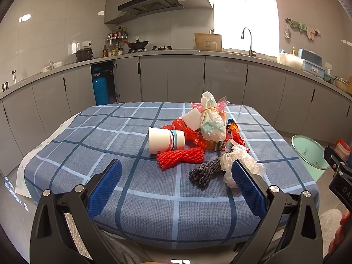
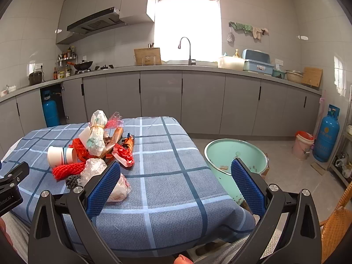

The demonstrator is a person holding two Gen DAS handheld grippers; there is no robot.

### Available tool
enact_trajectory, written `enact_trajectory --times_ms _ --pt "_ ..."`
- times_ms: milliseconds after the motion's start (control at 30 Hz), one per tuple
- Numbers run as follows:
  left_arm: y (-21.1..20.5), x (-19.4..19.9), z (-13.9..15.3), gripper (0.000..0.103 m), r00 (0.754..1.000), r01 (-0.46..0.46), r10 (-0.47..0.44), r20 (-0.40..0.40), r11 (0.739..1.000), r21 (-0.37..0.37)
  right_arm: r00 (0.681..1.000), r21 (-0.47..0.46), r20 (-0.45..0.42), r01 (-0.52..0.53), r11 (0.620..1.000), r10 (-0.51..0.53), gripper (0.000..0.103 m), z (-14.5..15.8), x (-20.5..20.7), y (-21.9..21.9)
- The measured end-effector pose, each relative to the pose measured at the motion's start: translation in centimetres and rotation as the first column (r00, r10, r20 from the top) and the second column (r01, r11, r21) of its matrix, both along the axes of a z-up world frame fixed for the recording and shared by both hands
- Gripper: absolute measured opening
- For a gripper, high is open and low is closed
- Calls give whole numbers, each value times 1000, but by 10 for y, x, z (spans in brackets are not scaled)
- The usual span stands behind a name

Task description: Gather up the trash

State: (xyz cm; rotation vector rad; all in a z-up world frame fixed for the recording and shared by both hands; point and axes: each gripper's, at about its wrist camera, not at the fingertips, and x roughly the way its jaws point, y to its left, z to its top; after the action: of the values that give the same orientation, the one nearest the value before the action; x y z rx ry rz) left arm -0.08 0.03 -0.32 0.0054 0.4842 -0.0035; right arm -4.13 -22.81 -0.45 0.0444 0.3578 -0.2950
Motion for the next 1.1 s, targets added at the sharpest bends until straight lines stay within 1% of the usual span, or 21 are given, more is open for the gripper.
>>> enact_trajectory --times_ms 867,1100 --pt "-2 2 0 98 1000 6 -6 3 1000 -4 1000 -5 -5 4 1000 -4 99 2 2 -1" --pt "-1 3 0 98 1000 12 -12 -6 1000 -12 1000 1 17 -3 1000 3 99 4 1 -2"
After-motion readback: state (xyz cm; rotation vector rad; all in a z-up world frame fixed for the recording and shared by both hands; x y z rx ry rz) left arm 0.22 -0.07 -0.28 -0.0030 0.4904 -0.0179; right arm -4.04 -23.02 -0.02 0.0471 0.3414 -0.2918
